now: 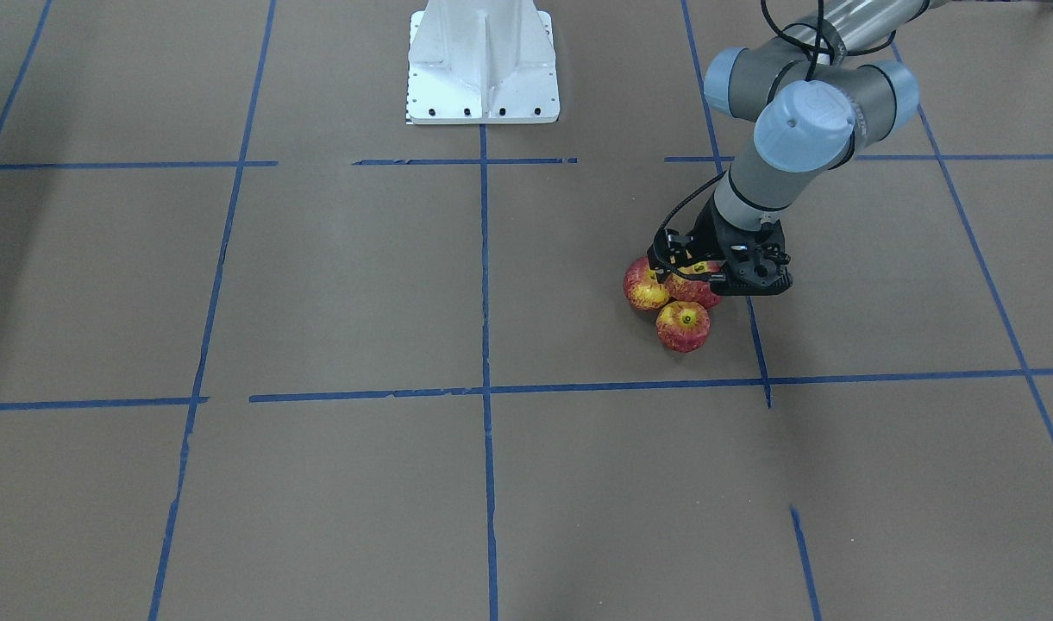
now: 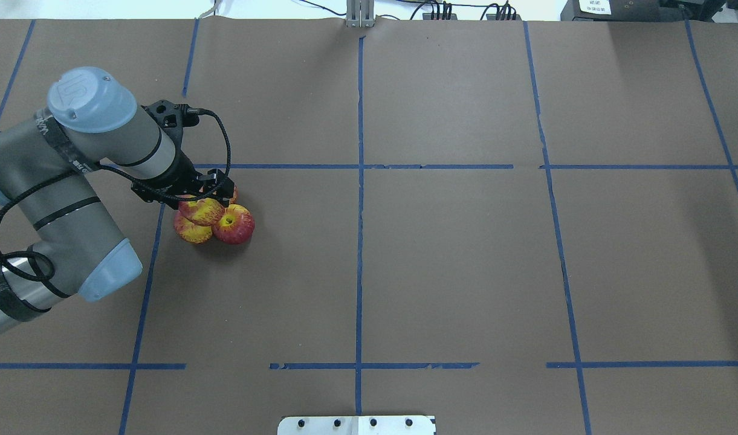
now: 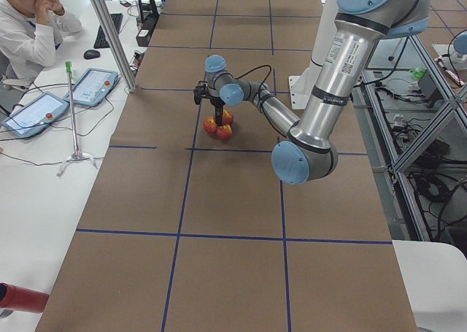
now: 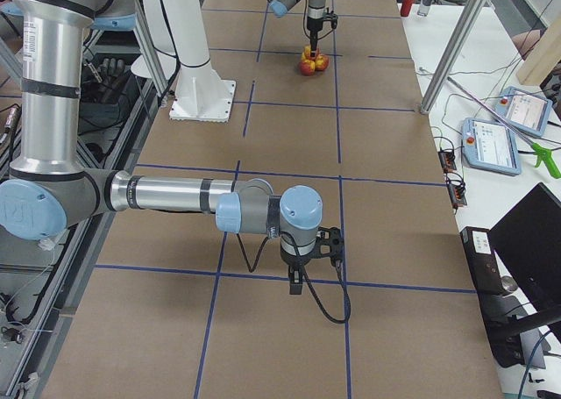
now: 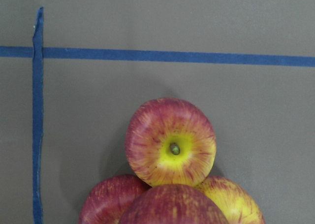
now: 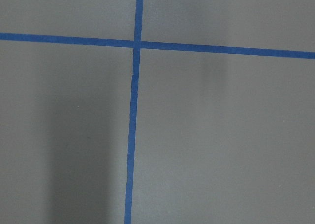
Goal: Stack apples
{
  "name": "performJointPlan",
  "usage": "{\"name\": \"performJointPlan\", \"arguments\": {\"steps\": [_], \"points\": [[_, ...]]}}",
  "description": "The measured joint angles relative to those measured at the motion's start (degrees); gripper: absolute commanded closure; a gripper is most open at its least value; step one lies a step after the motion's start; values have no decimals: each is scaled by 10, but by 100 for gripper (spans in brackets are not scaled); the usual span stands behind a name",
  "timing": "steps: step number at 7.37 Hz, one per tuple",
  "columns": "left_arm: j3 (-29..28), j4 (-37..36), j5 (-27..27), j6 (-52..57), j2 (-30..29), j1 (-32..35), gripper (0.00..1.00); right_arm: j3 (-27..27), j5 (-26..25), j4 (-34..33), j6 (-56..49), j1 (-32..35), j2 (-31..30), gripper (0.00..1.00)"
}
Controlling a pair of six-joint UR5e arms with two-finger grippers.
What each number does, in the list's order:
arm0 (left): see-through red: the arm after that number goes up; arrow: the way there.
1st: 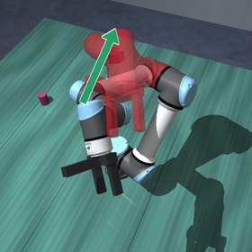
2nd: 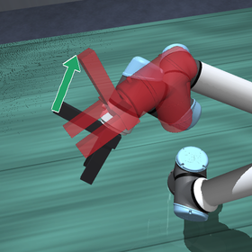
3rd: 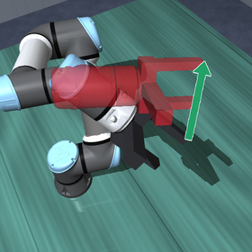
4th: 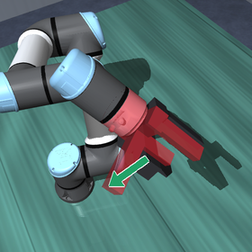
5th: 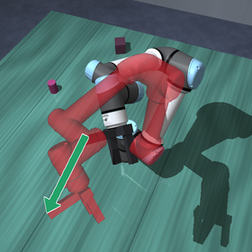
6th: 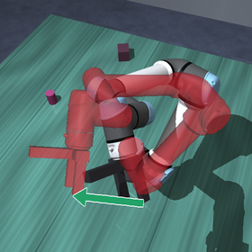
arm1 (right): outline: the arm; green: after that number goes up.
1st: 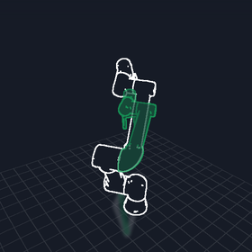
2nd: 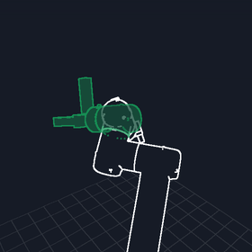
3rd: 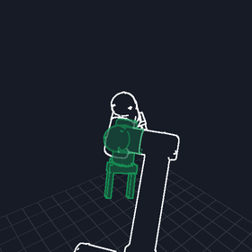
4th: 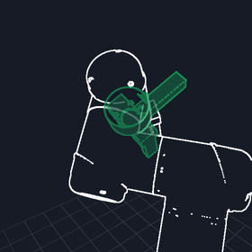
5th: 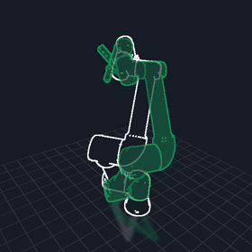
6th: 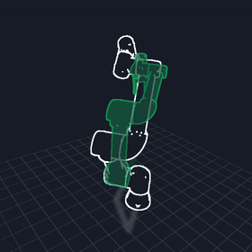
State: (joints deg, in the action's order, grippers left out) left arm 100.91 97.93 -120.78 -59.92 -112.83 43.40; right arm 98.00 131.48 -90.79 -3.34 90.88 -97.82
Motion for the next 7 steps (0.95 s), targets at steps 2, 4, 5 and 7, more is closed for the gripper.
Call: {"name": "performJointPlan", "arguments": {"steps": [2,4,5,7], "points": [[69,-1,-1,8,48,16,0,0,0,0,0,0,0,0],[133,1,-5,50,115,56,0,0,0,0,0,0,0,0],[154,3,-6,83,151,80,0,0,0,0,0,0,0,0],[171,5,-8,182,223,136,0,0,0,0,0,0,0,0]]}}
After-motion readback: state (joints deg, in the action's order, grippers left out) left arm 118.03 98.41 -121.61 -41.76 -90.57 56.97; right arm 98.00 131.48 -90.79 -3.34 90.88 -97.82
